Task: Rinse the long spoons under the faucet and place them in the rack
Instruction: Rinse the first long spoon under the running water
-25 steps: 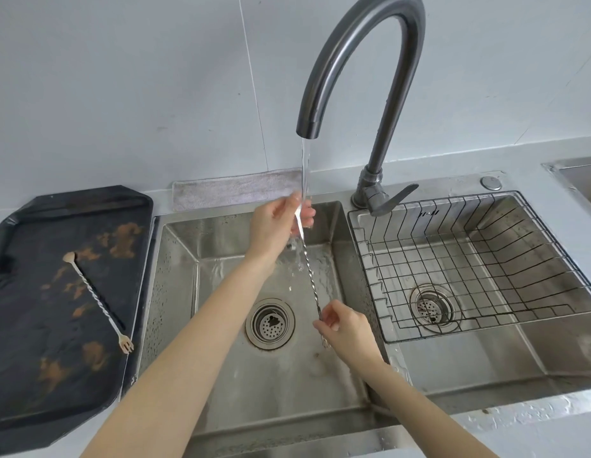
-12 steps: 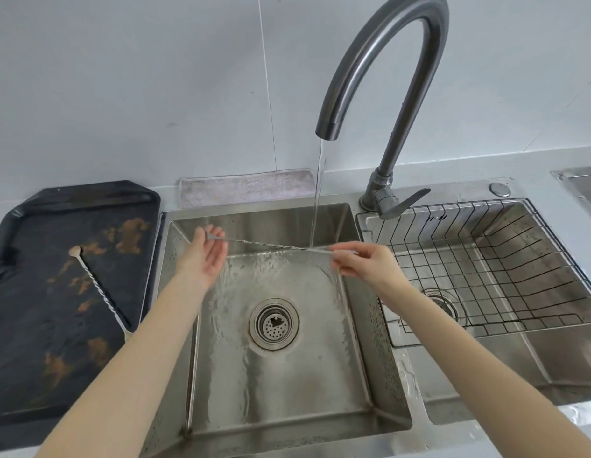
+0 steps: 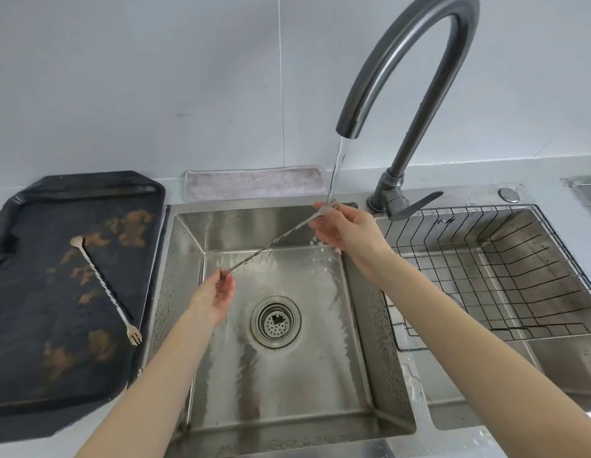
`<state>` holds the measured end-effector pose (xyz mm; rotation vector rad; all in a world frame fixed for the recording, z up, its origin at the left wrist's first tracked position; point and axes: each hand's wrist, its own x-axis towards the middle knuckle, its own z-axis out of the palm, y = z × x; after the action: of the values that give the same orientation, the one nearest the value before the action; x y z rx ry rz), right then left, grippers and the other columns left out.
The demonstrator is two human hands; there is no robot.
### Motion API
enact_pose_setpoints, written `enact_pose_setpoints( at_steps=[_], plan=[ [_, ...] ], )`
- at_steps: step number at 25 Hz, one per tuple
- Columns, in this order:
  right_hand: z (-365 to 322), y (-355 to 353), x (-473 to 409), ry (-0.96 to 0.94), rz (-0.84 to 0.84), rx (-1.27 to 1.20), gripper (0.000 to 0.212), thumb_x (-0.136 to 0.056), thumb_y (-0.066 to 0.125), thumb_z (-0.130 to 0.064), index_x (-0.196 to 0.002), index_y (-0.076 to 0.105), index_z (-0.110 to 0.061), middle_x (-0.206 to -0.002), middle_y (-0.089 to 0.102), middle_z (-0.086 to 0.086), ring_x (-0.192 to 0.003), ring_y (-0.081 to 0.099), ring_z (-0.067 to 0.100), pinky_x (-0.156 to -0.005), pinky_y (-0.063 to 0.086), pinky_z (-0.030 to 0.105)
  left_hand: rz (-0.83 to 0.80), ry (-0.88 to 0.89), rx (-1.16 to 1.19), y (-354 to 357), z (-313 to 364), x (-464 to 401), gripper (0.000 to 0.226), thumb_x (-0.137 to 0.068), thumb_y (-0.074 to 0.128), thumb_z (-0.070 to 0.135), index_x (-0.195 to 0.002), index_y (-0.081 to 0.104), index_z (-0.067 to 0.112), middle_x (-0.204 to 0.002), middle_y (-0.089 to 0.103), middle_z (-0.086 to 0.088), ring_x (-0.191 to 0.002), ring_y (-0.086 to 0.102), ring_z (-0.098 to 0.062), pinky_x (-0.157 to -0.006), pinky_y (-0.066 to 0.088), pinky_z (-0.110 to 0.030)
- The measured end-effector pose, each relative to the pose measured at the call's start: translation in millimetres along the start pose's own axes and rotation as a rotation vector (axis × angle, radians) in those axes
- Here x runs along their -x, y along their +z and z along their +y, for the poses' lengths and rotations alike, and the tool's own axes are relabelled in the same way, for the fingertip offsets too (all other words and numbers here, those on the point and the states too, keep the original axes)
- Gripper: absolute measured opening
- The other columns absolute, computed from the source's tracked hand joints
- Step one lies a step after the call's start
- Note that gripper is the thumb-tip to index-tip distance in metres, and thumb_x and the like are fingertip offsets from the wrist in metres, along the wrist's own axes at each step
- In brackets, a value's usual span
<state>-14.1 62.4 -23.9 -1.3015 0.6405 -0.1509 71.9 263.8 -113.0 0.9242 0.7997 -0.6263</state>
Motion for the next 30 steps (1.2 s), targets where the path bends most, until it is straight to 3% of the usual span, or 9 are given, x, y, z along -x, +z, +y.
enact_pose_setpoints(
  at_steps=[5, 9, 12, 15, 17, 23, 26, 28, 30],
  plan=[
    [-5.6, 6.6, 0.3, -0.027, -0.016, -0.021, 0.027, -0.097, 0.040, -0.015, -0.114, 0.059, -0.005, -0.095, 0.066, -0.001, -0.089, 0.062, 0.012, -0.080, 0.053, 0.019, -0.011, -0.044, -0.003, -3.2, -4.6, -4.8, 0.029, -0.096, 0.045, 0.015, -0.070, 0.051, 0.004, -0.033, 0.059, -0.001, -0.028, 0.057, -0.005, -0.037, 0.050, -0.013],
    [-14.5, 10.7, -0.4, -0.166, 0.136, 0.075, 0.018, -0.092, 0.052, -0.016, -0.094, 0.069, -0.009, -0.074, 0.068, -0.011, -0.066, 0.064, -0.002, -0.068, 0.053, 0.015, -0.052, -0.112, -0.039, -0.1, -14.9, -1.5, 0.023, -0.095, 0.048, 0.013, -0.075, 0.053, 0.003, -0.069, 0.058, -0.004, -0.037, 0.061, -0.007, -0.039, 0.052, -0.014],
    [-21.4, 10.6, 0.4, -0.189, 0.191, 0.043, 0.015, -0.088, 0.059, -0.018, -0.077, 0.070, -0.016, -0.069, 0.070, -0.009, -0.061, 0.064, 0.000, -0.064, 0.055, 0.015, -0.086, -0.108, -0.141, 6.5, -20.8, 2.6, 0.022, -0.095, 0.046, 0.012, -0.077, 0.053, 0.003, -0.074, 0.052, -0.004, -0.061, 0.052, -0.008, -0.043, 0.054, -0.015],
    [-24.2, 11.5, 4.3, -0.189, 0.130, 0.025, 0.018, -0.092, 0.051, -0.009, -0.101, 0.065, -0.004, -0.088, 0.069, 0.002, -0.080, 0.067, 0.010, -0.071, 0.055, 0.012, -0.100, -0.132, -0.272, 6.4, -26.9, 2.8, 0.021, -0.095, 0.046, 0.011, -0.077, 0.053, 0.003, -0.074, 0.051, -0.005, -0.068, 0.051, -0.012, -0.064, 0.051, -0.029],
    [-26.1, 11.4, 7.1, -0.182, 0.064, 0.030, 0.027, -0.094, 0.045, -0.005, -0.118, 0.056, 0.001, -0.099, 0.066, 0.006, -0.093, 0.065, 0.015, -0.074, 0.054, 0.012, -0.104, -0.156, -0.353, 1.8, -30.7, 1.9, 0.018, -0.094, 0.048, 0.012, -0.080, 0.055, 0.004, -0.077, 0.053, -0.006, -0.071, 0.053, -0.014, -0.068, 0.050, -0.032],
    [-26.3, 18.1, 8.6, -0.222, 0.159, 0.078, 0.022, -0.094, 0.047, -0.011, -0.108, 0.063, -0.004, -0.074, 0.066, -0.004, -0.065, 0.065, -0.002, -0.062, 0.054, 0.009, -0.164, -0.051, -0.892, 12.6, -46.3, 19.4, 0.017, -0.094, 0.045, 0.008, -0.087, 0.061, 0.010, -0.091, 0.061, -0.006, -0.084, 0.058, -0.016, -0.086, 0.048, -0.029],
    [-27.7, 18.3, 7.1, -0.227, 0.157, 0.150, 0.023, -0.094, 0.046, -0.012, -0.107, 0.064, -0.004, -0.083, 0.068, 0.000, -0.072, 0.066, 0.005, -0.067, 0.055, 0.012, -0.289, -0.011, -1.268, 24.5, -47.9, 28.2, 0.022, -0.093, 0.045, 0.013, -0.105, 0.062, 0.020, -0.104, 0.054, -0.001, -0.102, 0.050, -0.016, -0.096, 0.038, -0.033],
    [-27.3, 17.6, 7.2, -0.229, 0.129, 0.208, 0.024, -0.095, 0.044, -0.010, -0.109, 0.062, -0.003, -0.092, 0.067, 0.004, -0.078, 0.066, 0.012, -0.074, 0.056, 0.019, -0.409, 0.181, -1.560, 34.7, -51.1, 27.9, 0.020, -0.094, 0.045, 0.020, -0.104, 0.063, 0.020, -0.098, 0.053, 0.003, -0.099, 0.048, -0.014, -0.083, 0.037, -0.021],
    [-26.0, 15.6, 7.9, -0.231, 0.117, 0.268, 0.024, -0.095, 0.044, -0.009, -0.110, 0.061, -0.004, -0.094, 0.067, 0.005, -0.088, 0.067, 0.018, -0.083, 0.056, 0.030, -0.444, 0.428, -1.643, 55.9, -51.8, 38.1, 0.021, -0.093, 0.047, 0.031, -0.091, 0.063, 0.019, -0.082, 0.059, 0.000, -0.087, 0.055, -0.017, -0.066, 0.034, -0.012]
  ],
)
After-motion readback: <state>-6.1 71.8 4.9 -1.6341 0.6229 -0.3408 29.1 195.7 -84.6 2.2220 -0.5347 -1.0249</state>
